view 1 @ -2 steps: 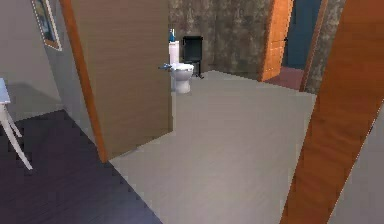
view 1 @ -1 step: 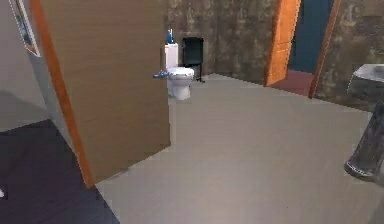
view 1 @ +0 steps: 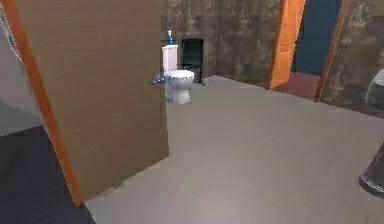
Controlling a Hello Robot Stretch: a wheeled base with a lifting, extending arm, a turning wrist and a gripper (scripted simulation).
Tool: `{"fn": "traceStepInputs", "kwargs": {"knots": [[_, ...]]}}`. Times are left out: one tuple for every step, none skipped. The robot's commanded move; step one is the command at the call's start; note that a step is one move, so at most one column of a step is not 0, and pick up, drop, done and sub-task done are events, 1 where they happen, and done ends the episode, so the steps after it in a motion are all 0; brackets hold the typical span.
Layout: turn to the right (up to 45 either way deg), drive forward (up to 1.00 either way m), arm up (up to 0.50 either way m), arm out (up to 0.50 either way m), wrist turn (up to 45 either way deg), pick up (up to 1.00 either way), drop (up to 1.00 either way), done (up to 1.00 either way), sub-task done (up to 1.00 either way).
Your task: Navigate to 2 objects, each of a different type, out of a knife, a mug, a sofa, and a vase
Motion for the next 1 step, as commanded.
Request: {"fn": "traceStepInputs", "kwargs": {"knots": [[27.0,0.00,0.00,0.00,0.0,0.00,0.00,0.00,0.00]]}}
